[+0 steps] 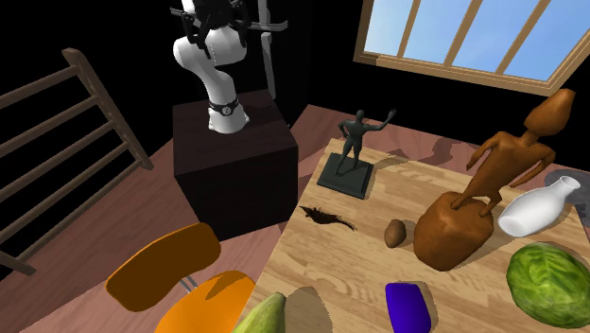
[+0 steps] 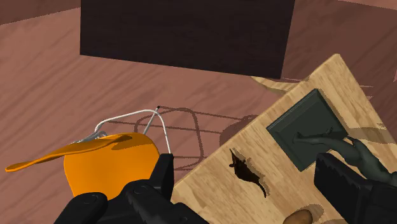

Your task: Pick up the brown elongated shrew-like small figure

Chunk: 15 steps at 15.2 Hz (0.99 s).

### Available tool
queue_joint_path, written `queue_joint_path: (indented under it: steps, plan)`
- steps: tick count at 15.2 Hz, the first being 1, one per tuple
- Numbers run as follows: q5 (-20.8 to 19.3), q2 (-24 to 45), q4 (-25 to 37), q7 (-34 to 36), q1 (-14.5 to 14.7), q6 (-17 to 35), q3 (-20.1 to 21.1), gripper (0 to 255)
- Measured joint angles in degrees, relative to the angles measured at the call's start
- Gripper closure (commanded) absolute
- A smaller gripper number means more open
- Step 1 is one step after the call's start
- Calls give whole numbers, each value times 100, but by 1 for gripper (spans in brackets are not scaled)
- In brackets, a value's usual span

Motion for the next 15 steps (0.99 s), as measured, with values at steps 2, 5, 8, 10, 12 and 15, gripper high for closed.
queue_joint_path:
  steps: [2, 5, 8, 10, 12, 15]
  plan:
    - [5, 44, -35, -9, 18, 80, 26, 0]
    - [10, 318, -273, -97, 106, 599, 136, 0]
    - [0, 604, -585, -209, 196, 1214, 249, 0]
    - [-12, 842, -671, -273, 256, 1554, 326, 0]
    - [-28, 1166, -775, -339, 311, 1992, 404, 0]
    - [-67, 1635, -862, -415, 389, 2568, 522, 0]
